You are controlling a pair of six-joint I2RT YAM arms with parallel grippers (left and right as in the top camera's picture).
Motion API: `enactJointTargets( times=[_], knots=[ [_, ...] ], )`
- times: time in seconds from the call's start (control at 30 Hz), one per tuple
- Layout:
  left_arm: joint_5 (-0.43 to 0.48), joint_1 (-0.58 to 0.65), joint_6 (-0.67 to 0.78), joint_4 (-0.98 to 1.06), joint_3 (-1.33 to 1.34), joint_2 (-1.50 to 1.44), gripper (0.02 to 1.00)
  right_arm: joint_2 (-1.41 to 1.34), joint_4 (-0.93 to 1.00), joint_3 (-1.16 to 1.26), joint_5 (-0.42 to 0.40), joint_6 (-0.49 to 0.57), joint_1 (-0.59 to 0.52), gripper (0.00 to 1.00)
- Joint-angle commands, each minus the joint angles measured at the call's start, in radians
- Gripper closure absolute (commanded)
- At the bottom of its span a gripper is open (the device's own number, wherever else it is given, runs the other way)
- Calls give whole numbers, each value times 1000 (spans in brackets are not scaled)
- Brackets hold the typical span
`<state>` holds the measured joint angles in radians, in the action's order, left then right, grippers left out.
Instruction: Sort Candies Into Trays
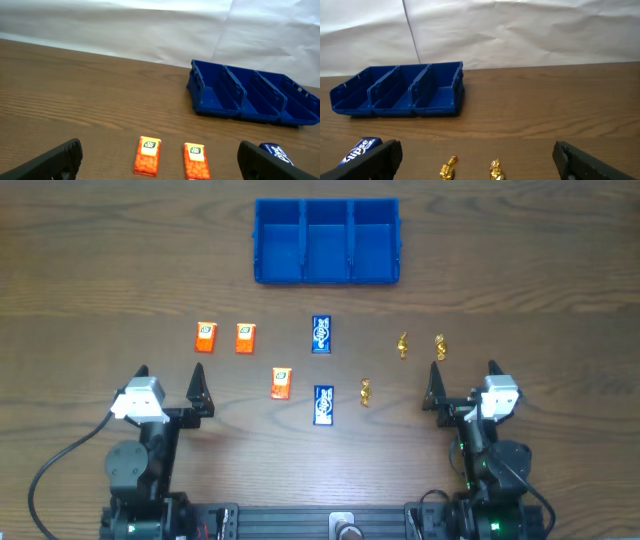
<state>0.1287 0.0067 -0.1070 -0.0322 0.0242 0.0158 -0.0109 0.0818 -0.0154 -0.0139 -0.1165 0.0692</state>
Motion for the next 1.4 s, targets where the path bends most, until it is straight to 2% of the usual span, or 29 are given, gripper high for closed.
enactJointTargets(
  times=[0.03,0.97,1.2,1.33,1.4],
  knots=[
    [18,6,6,-34,-19,-5,20,8,0,8,9,16,-5,3],
    [18,6,6,-35,-19,-5,20,8,0,8,9,16,-5,3],
    [-5,6,6,-35,-16,-6,20,8,0,8,9,16,-5,3],
    [-5,7,7,-76,93,81,23,8,0,8,9,17,-5,3],
    [-6,8,43,-139,292,307,20,8,0,8,9,17,-5,3]
  ],
)
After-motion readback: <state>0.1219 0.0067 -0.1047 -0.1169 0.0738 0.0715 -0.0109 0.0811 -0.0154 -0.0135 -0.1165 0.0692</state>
